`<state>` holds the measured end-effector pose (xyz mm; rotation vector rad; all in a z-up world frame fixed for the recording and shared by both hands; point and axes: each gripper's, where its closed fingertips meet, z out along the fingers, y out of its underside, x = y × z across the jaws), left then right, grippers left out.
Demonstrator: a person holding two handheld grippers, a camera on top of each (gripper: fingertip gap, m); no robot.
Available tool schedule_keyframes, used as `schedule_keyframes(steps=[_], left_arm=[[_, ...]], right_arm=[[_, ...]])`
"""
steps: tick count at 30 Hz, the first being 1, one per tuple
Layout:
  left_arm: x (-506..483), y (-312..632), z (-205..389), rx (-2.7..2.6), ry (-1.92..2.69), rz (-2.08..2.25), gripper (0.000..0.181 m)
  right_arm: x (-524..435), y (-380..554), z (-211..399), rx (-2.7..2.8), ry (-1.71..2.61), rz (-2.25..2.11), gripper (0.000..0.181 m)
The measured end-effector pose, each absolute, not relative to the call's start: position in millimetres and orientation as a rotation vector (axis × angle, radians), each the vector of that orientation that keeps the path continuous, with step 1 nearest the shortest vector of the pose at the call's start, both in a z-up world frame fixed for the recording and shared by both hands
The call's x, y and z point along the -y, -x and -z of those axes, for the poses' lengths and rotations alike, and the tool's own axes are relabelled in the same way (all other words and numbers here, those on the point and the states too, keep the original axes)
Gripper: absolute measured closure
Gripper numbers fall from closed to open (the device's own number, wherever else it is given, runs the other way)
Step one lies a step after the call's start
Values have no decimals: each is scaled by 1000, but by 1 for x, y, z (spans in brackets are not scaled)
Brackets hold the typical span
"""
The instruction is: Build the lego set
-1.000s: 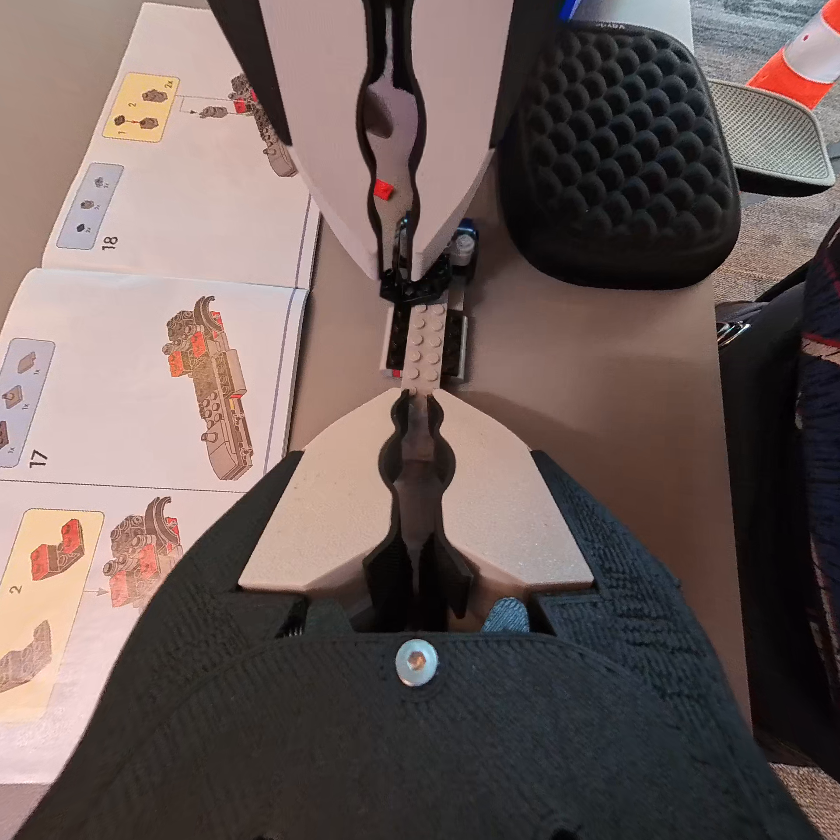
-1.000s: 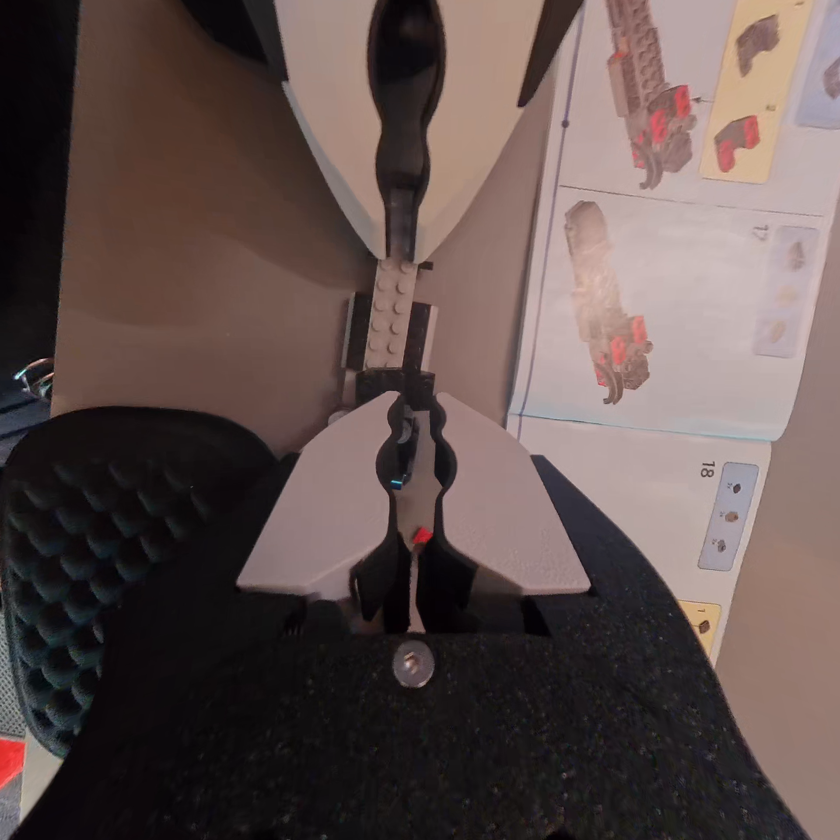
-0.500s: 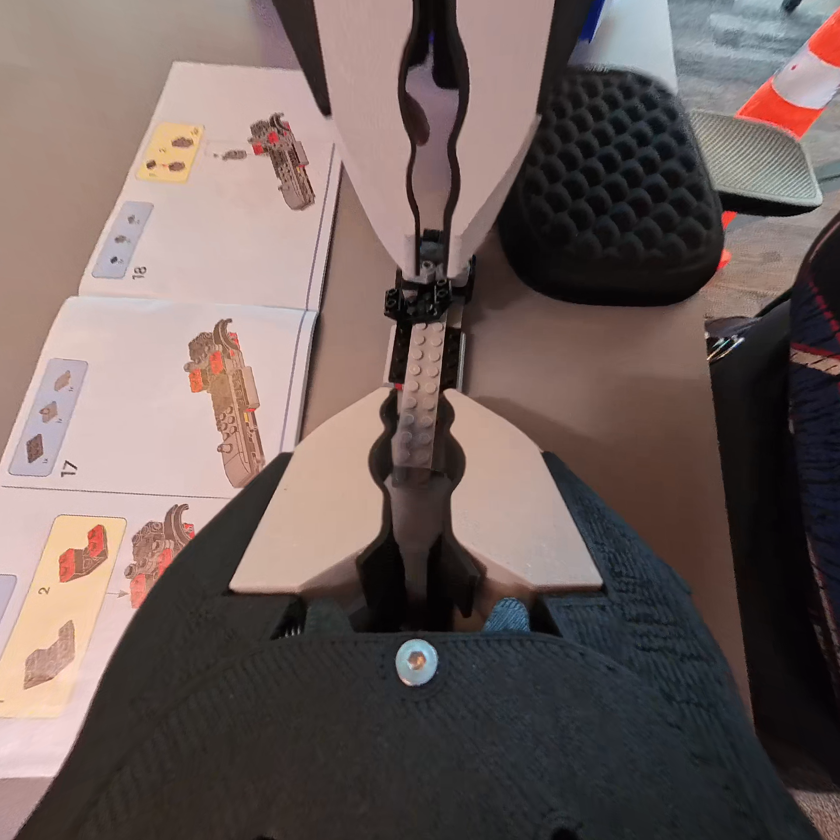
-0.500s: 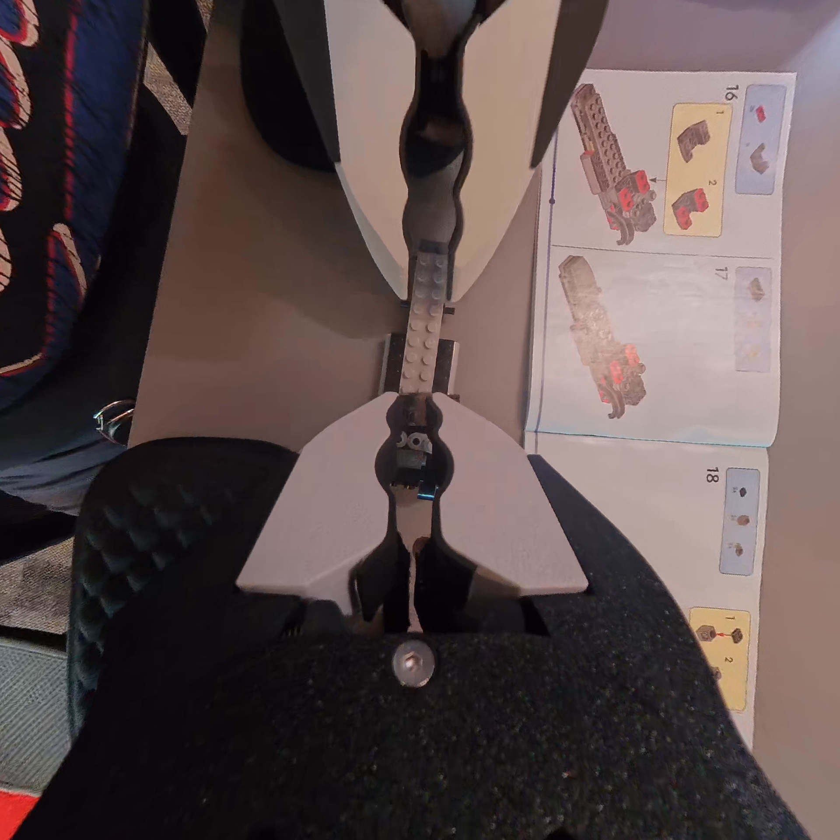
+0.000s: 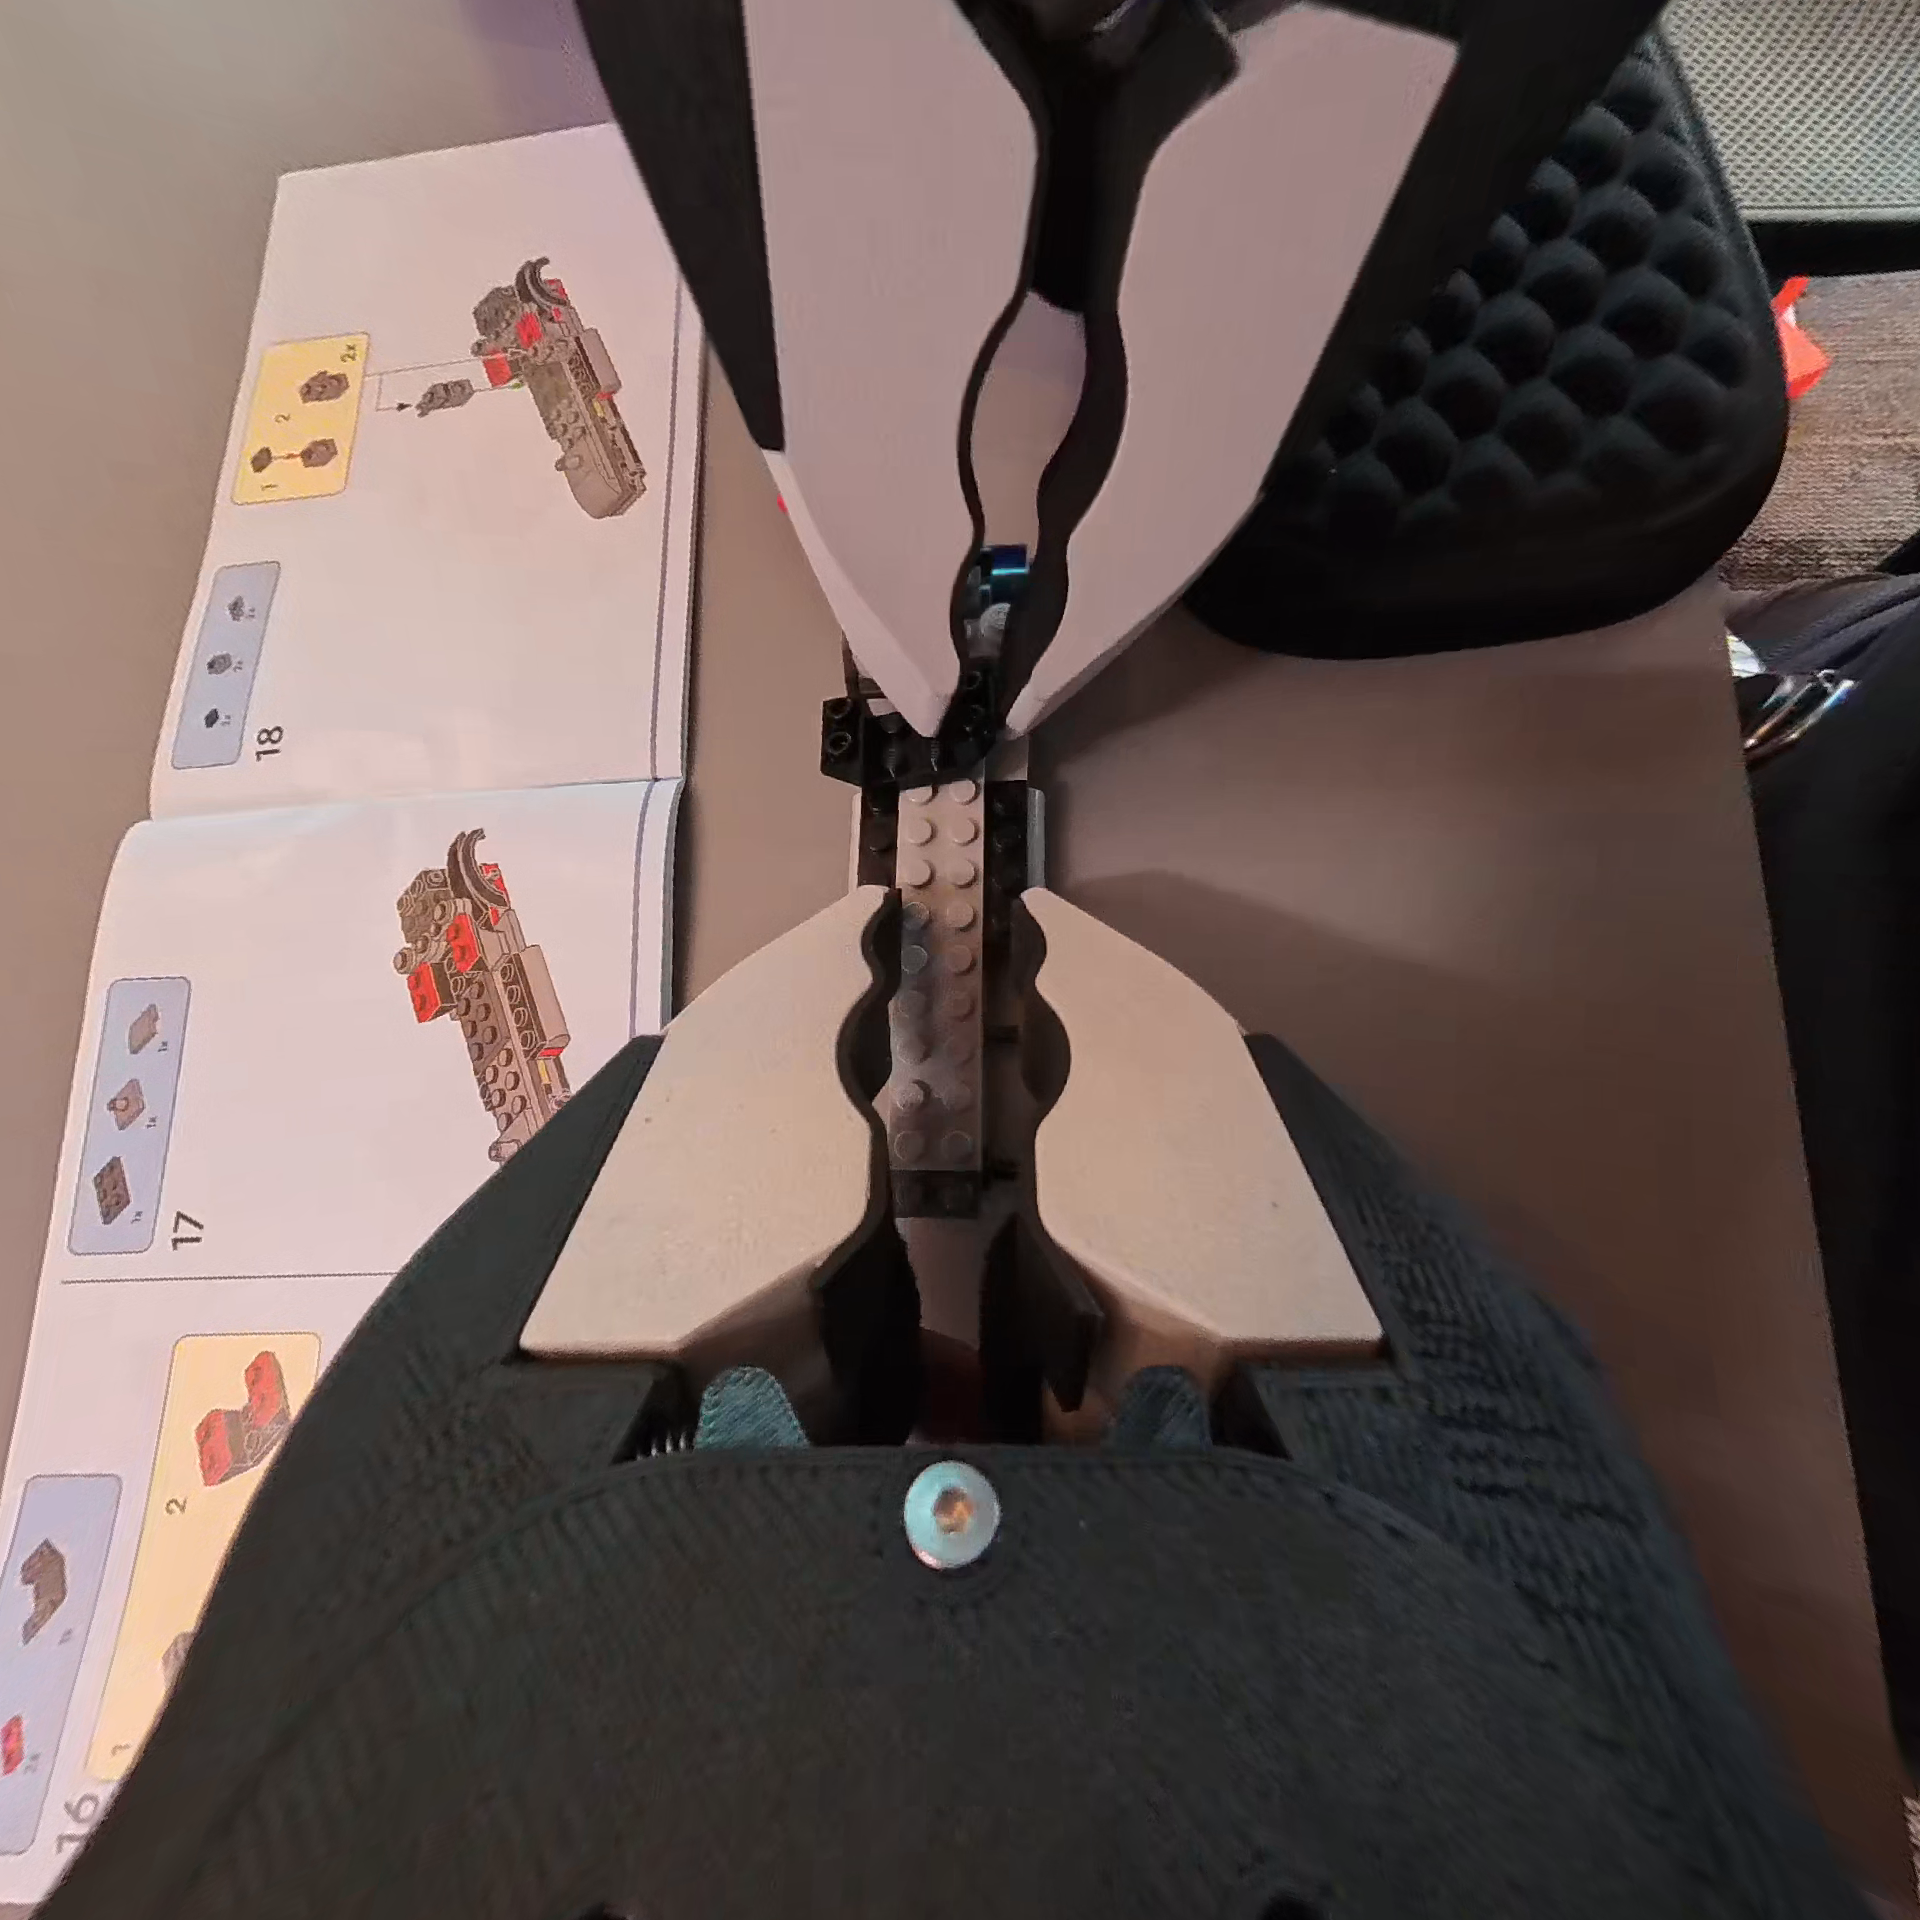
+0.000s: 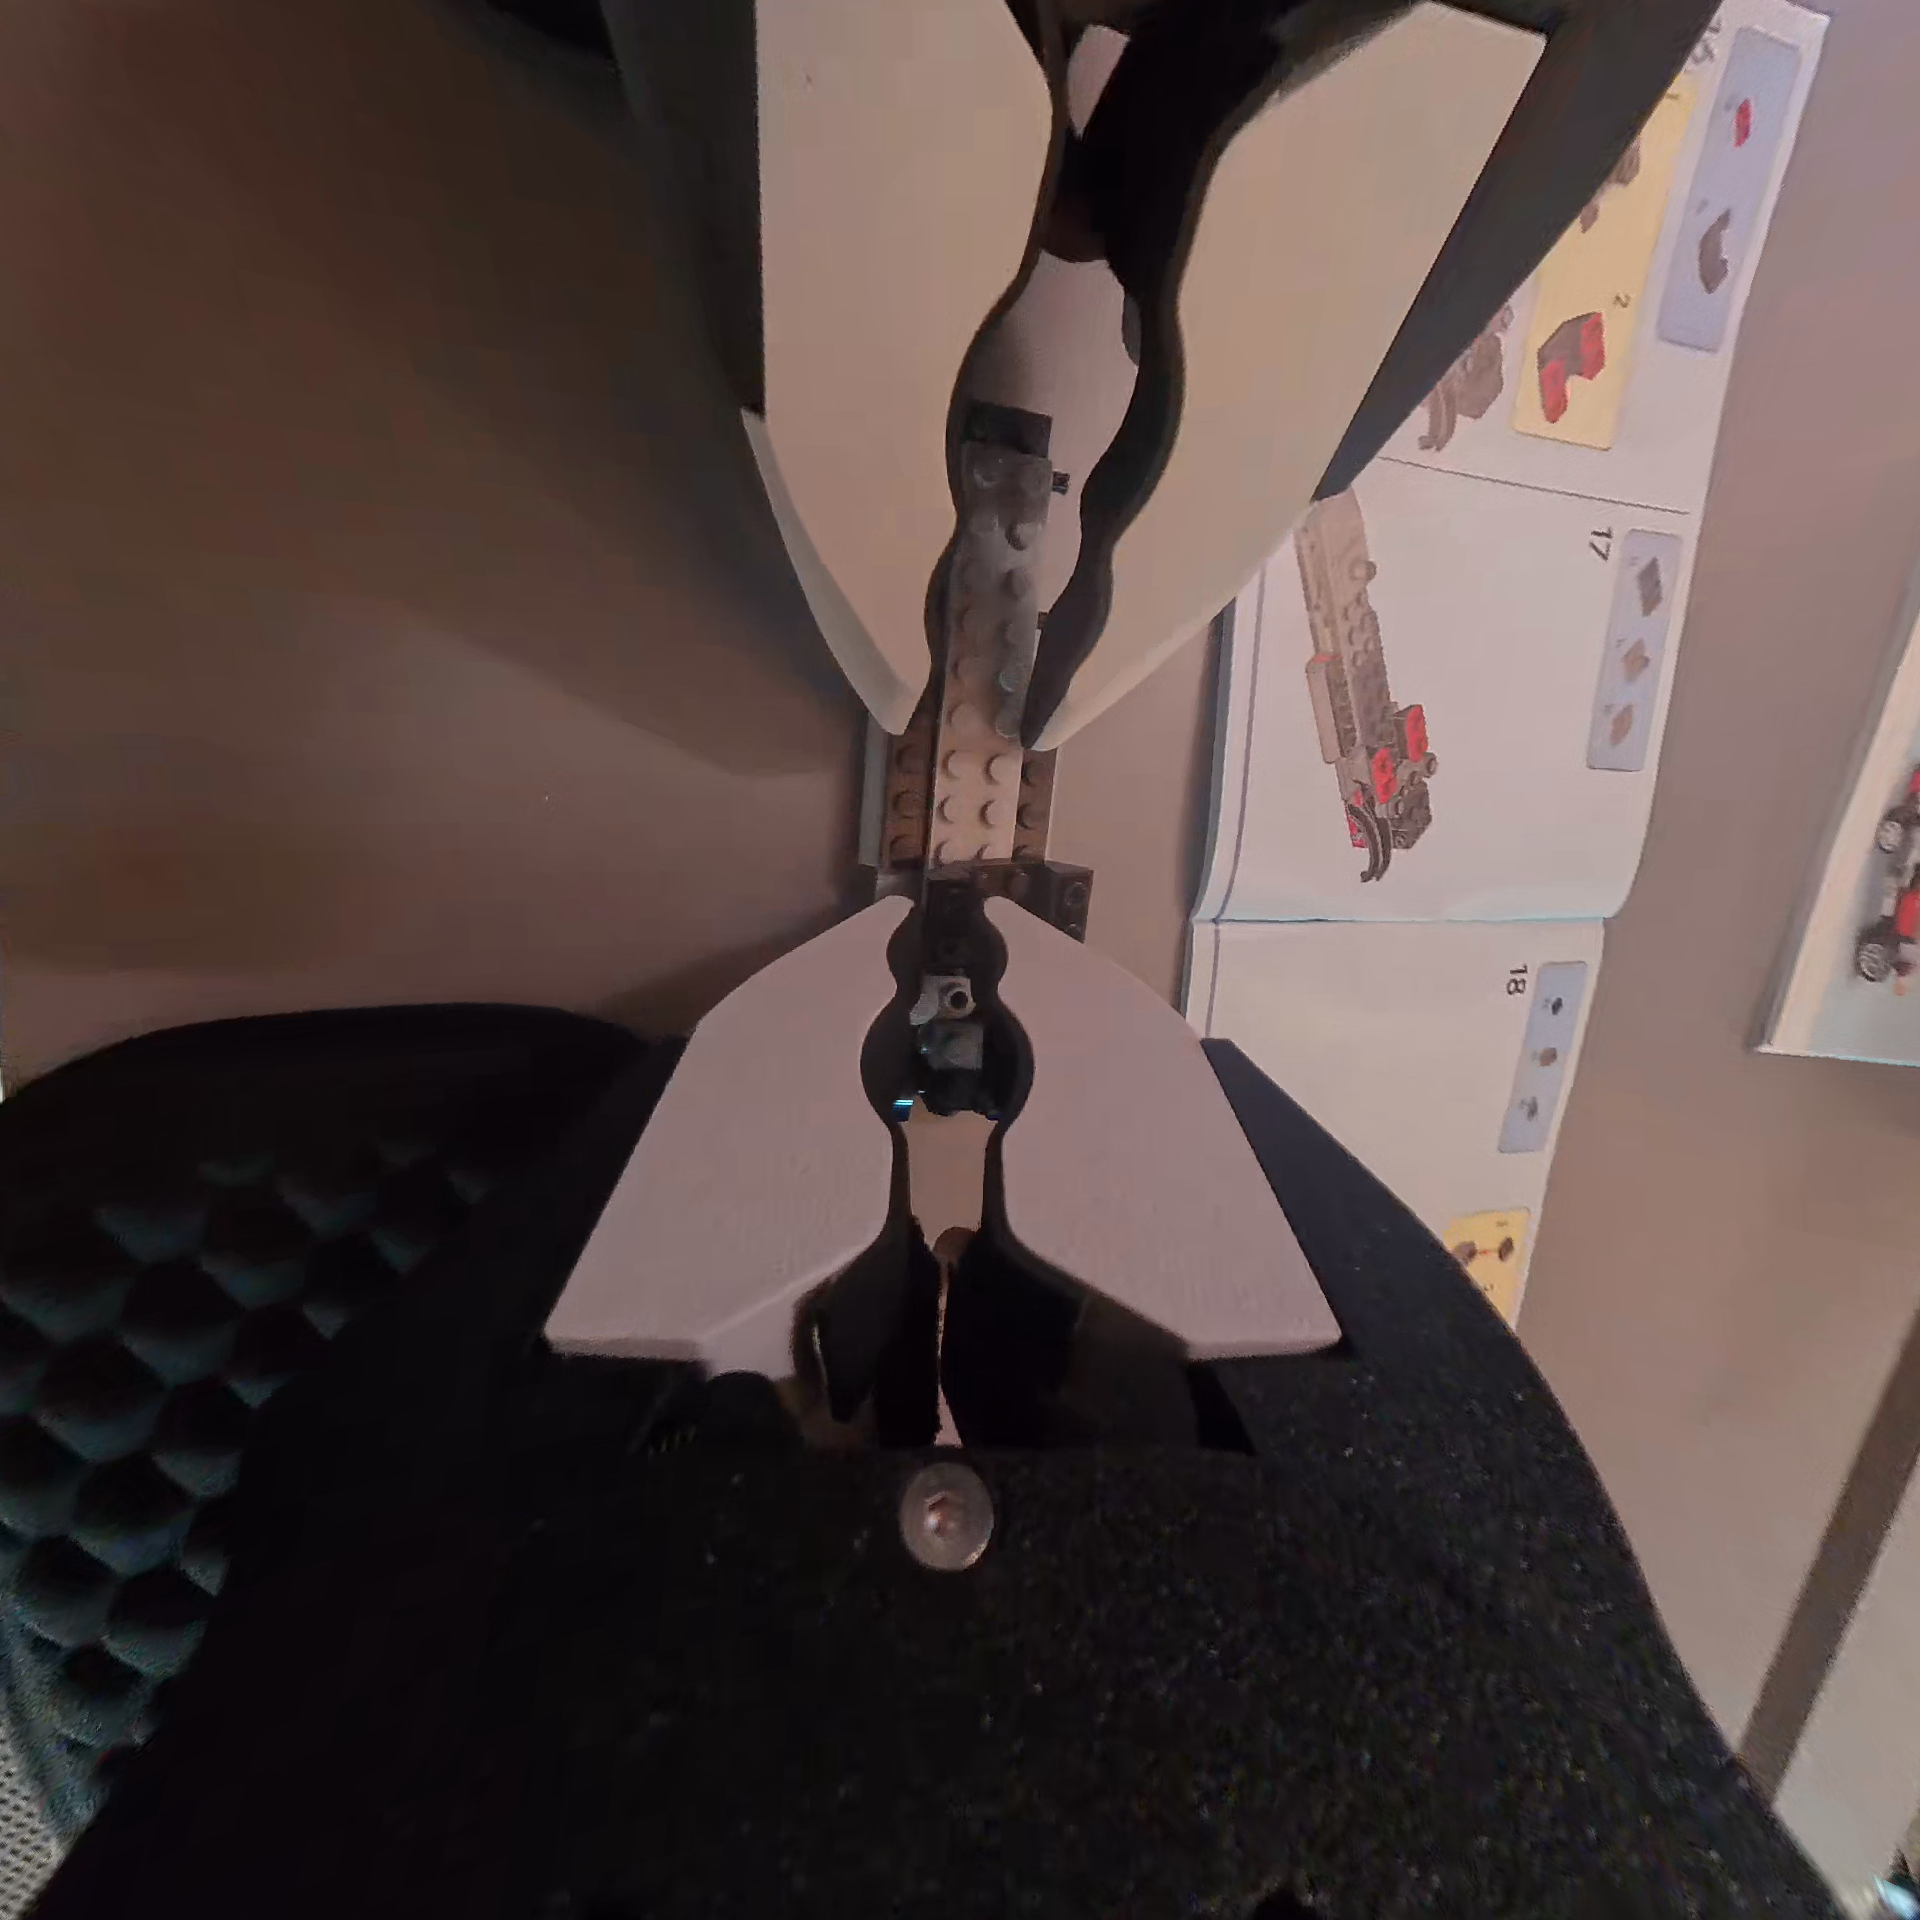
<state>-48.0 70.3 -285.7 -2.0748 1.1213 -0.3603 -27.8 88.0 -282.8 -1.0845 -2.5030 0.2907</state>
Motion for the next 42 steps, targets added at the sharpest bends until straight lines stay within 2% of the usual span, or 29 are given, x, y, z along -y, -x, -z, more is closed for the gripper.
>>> schedule_keyframes(steps=[9, 14, 16, 23, 31, 42], left_arm=[[-70, 51, 285, -1069, 2104, 330, 162], [-70, 51, 285, -1050, 2119, 372, 161], [-70, 51, 282, -1034, 2111, 404, 154], [-69, 54, 270, -947, 2058, 533, 152], [-66, 51, 284, -1039, 2107, 448, 158], [-70, 53, 286, -1041, 2100, 383, 166]], right_arm=[[-93, 29, 280, 2391, 1126, 0, 173], [-84, 29, 260, 2293, 1101, -185, 174], [-84, 28, 256, 2270, 1105, -239, 174], [-90, 29, 270, 2383, 1005, -24, 174], [-94, 25, 282, 2459, 1066, 137, 174], [-92, 23, 284, 2530, 1125, 93, 173]])
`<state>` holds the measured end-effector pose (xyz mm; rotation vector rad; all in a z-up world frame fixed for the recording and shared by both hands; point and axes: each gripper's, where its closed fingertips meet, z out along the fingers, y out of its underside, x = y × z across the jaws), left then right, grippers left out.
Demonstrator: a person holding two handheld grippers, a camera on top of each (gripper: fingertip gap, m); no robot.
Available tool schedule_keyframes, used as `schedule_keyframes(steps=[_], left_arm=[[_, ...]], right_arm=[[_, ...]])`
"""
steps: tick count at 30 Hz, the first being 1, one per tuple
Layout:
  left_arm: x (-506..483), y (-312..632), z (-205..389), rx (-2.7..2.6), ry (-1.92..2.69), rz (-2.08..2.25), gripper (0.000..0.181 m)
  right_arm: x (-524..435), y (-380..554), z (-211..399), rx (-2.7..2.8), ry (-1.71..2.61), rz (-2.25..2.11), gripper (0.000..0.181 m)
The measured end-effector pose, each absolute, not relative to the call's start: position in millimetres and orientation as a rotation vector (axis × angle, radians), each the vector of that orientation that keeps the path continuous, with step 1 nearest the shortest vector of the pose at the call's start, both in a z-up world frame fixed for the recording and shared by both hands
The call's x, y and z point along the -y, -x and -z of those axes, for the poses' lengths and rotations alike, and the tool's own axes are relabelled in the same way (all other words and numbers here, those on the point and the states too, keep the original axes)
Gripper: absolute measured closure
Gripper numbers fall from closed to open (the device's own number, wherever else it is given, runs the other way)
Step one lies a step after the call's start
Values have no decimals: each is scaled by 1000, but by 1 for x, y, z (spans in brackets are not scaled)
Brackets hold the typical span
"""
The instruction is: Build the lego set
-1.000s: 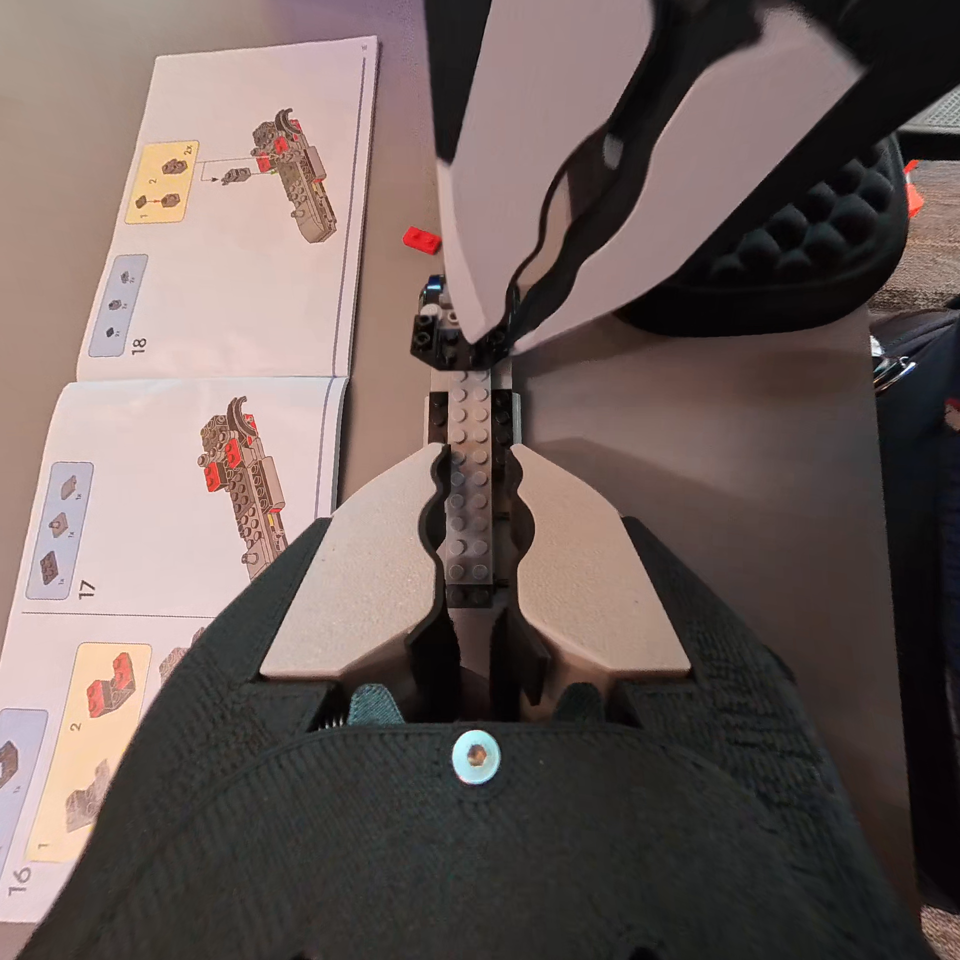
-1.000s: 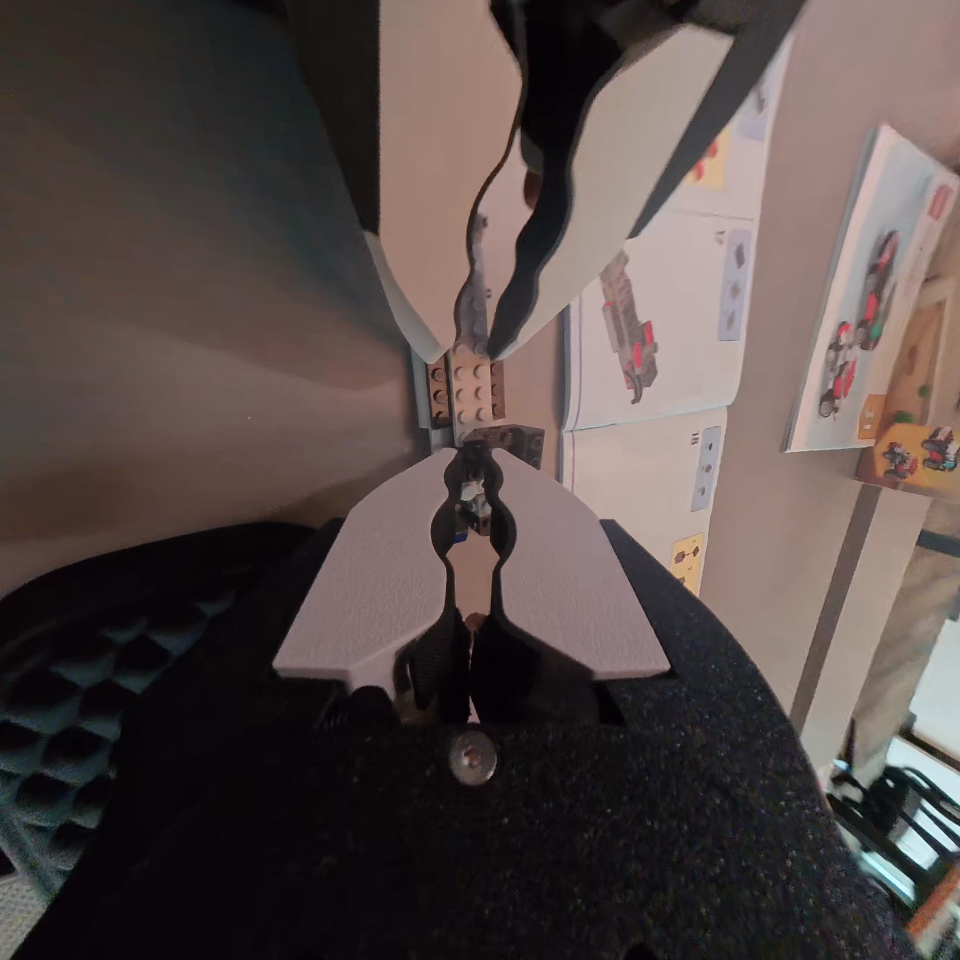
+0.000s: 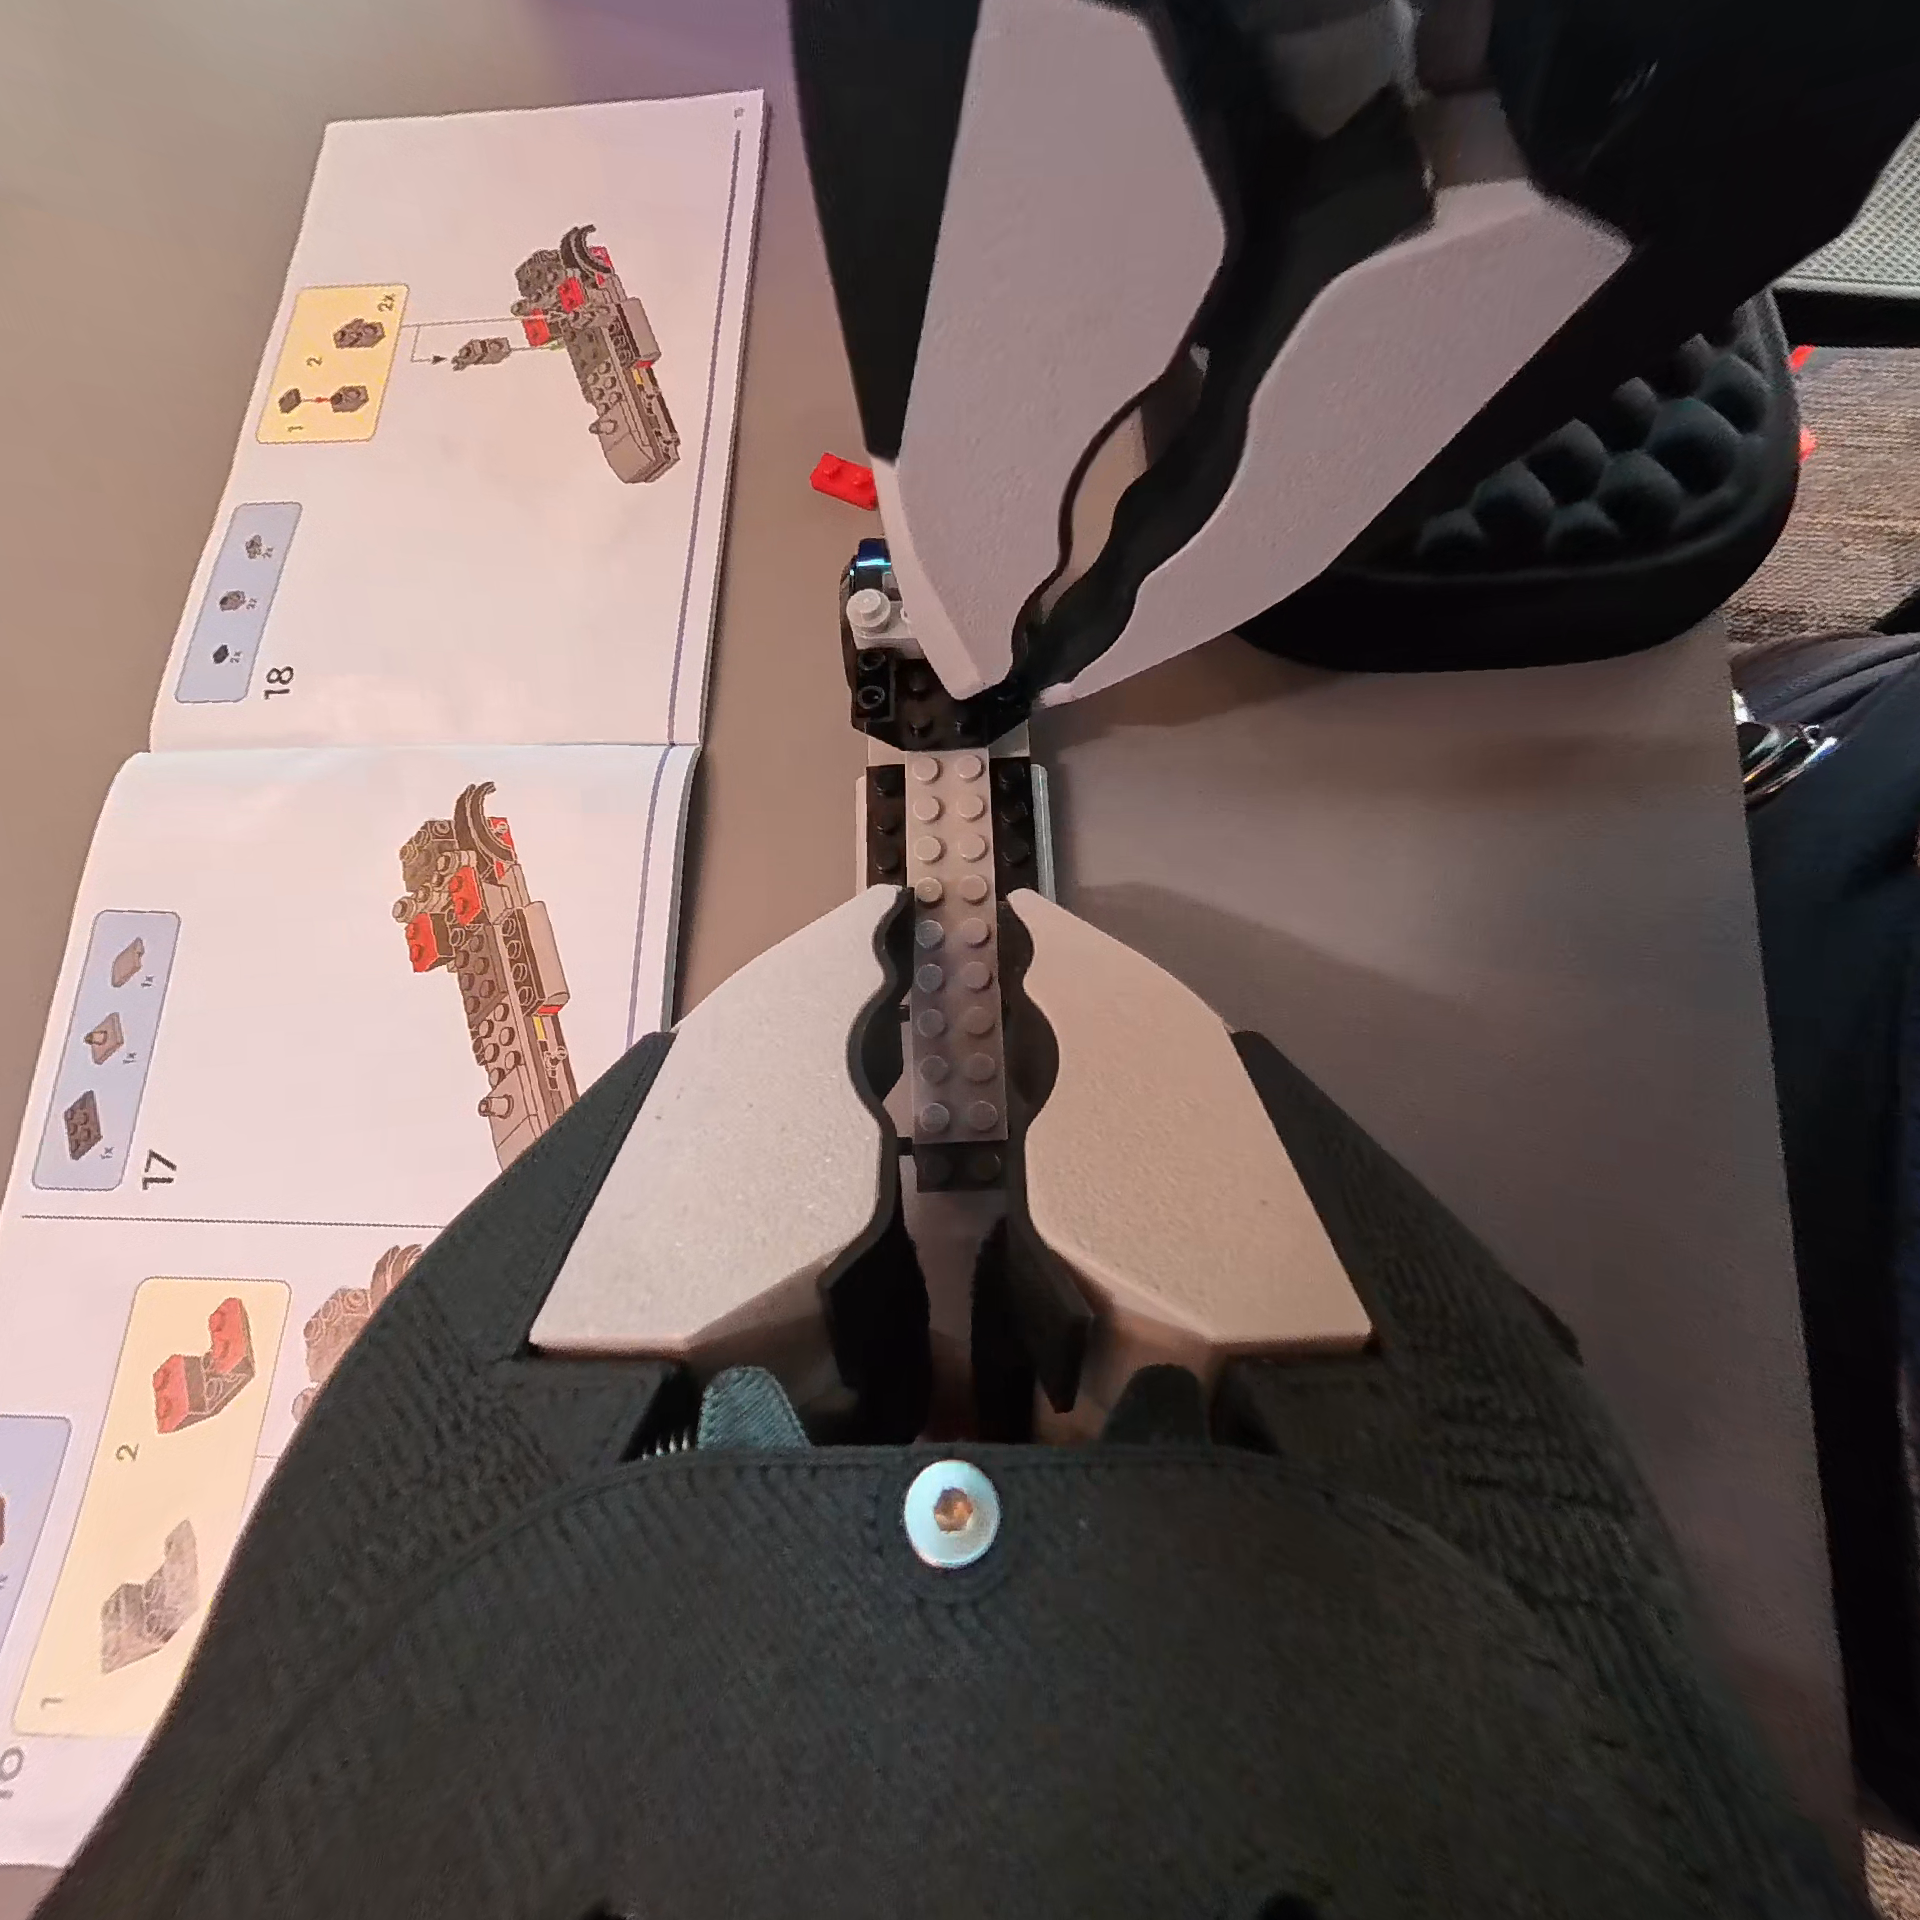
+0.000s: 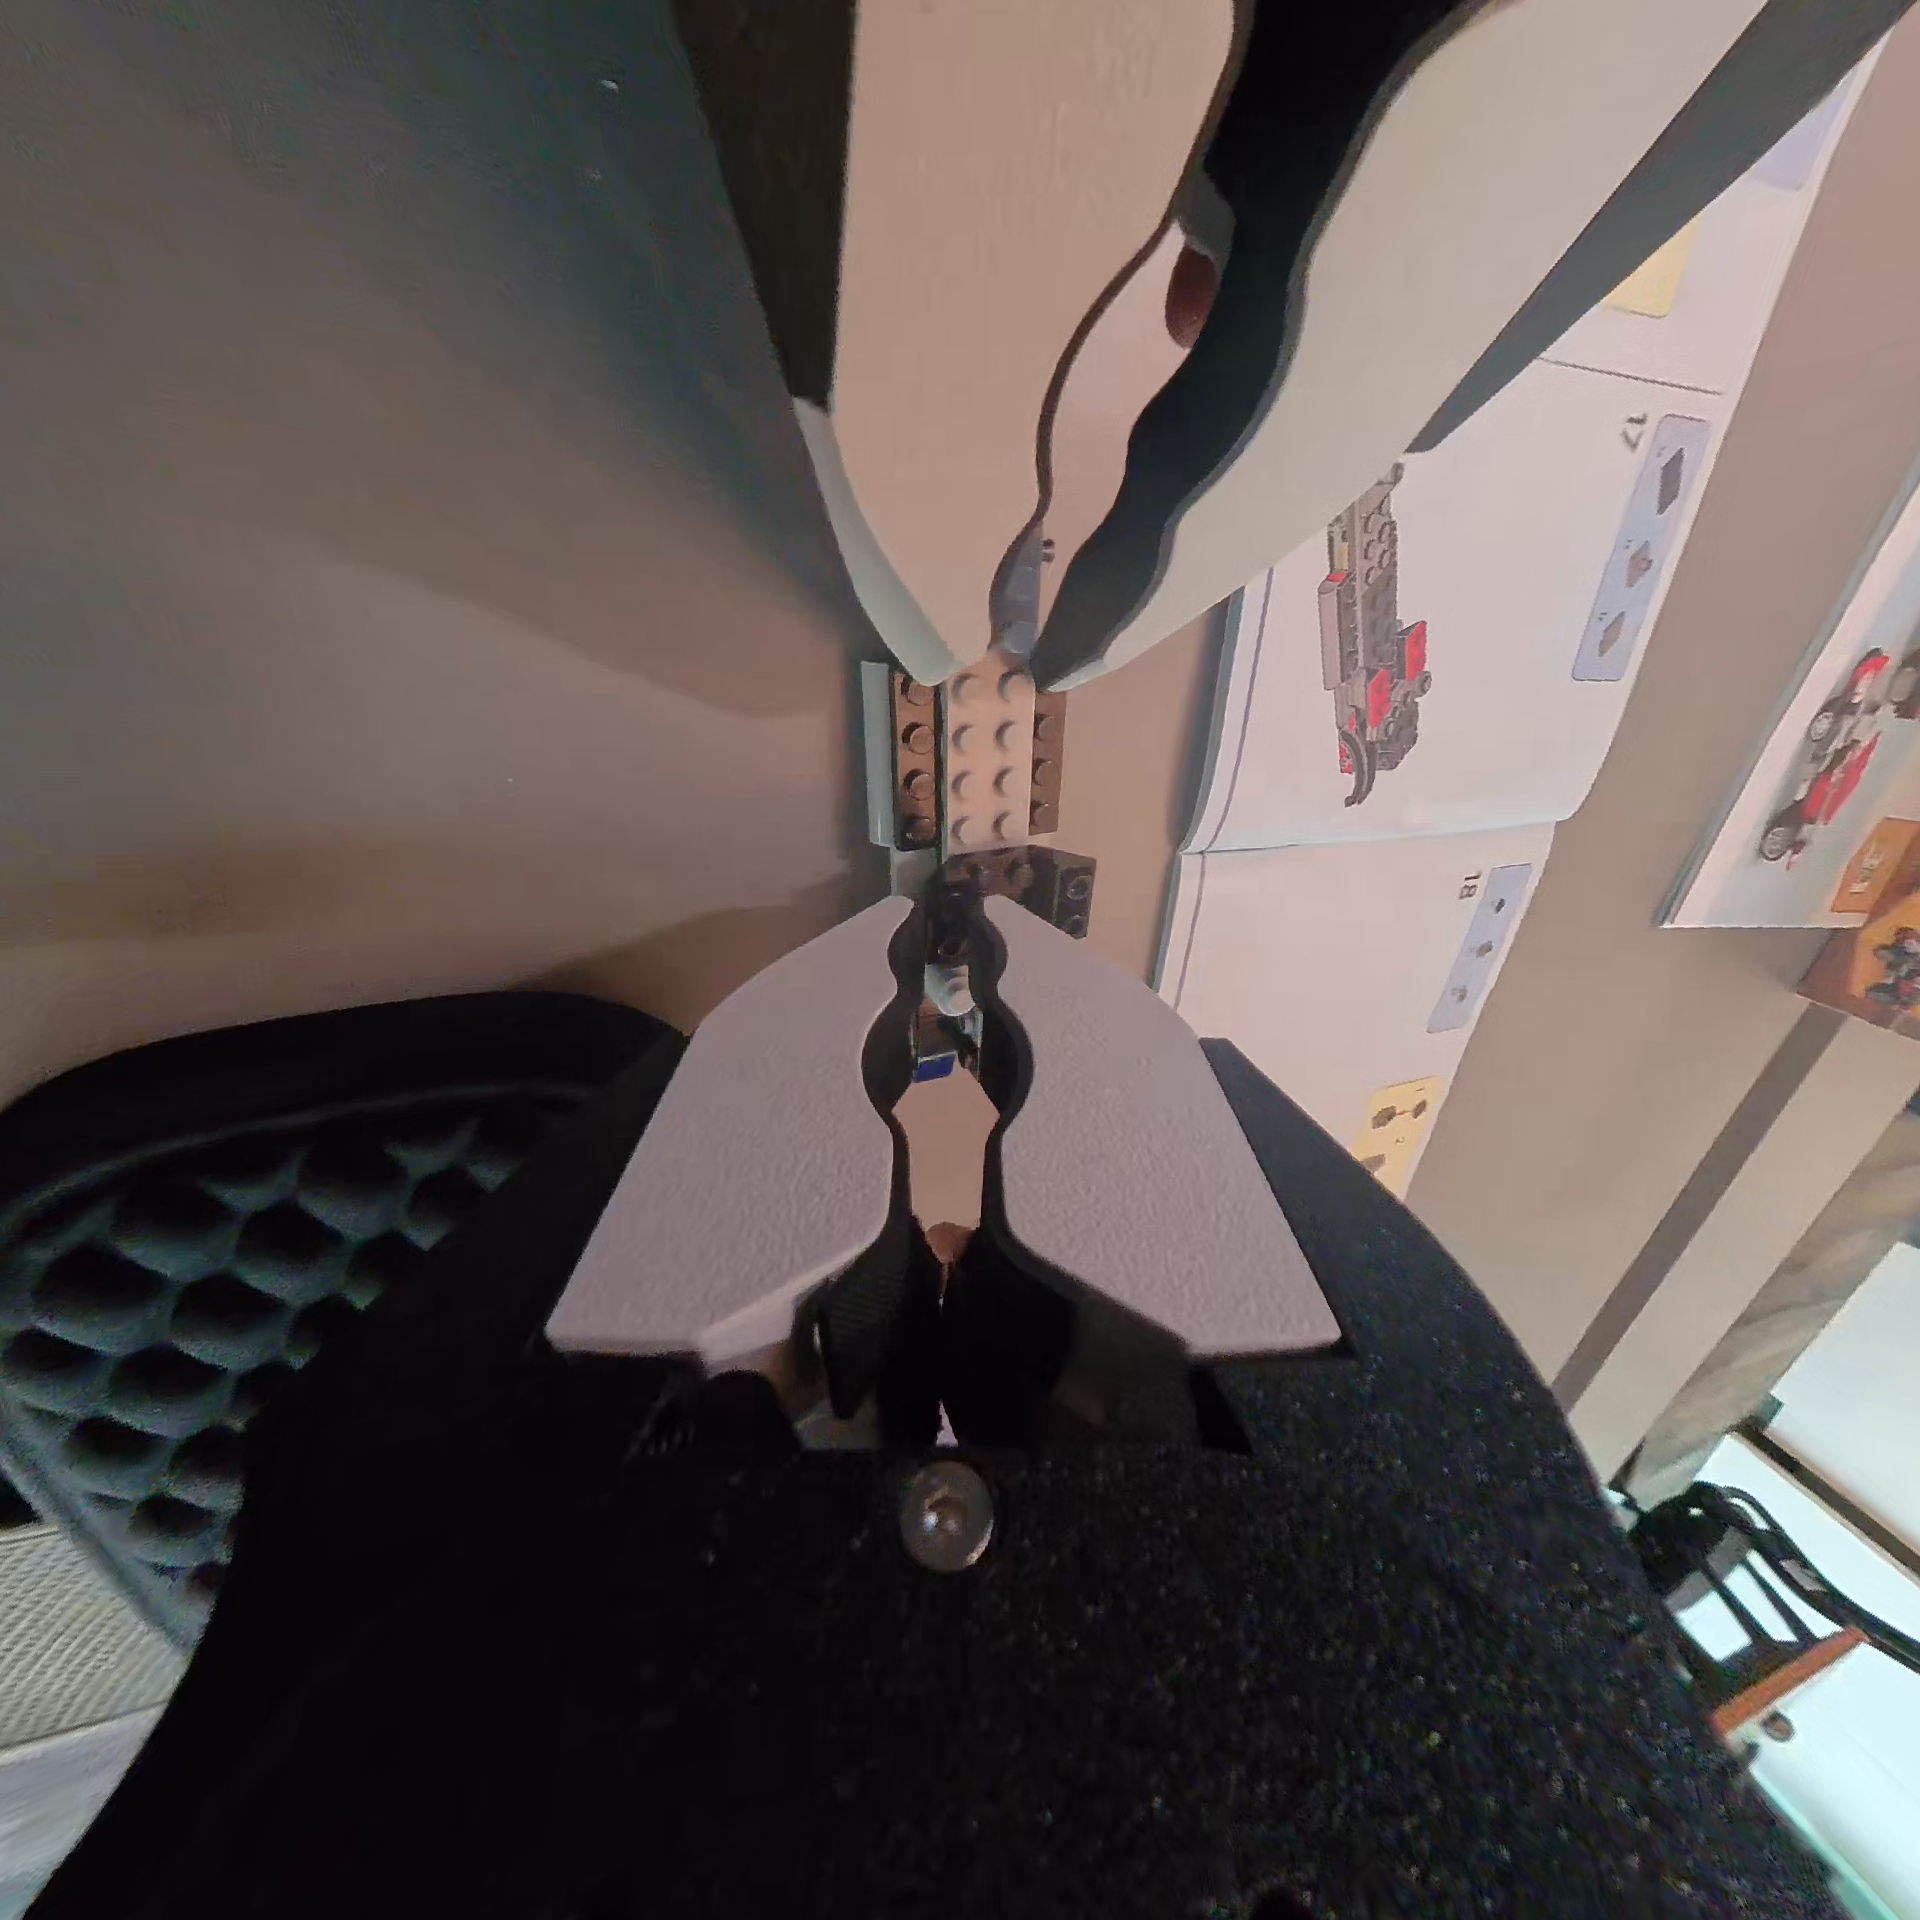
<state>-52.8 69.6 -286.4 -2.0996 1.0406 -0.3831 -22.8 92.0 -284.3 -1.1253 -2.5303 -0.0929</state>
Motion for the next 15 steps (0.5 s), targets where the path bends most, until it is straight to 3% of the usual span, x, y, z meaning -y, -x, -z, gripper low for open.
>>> schedule_keyframes(steps=[15], left_arm=[[-70, 51, 287, -1019, 2102, 442, 166]], right_arm=[[-92, 22, 285, 2663, 1129, 74, 173]])
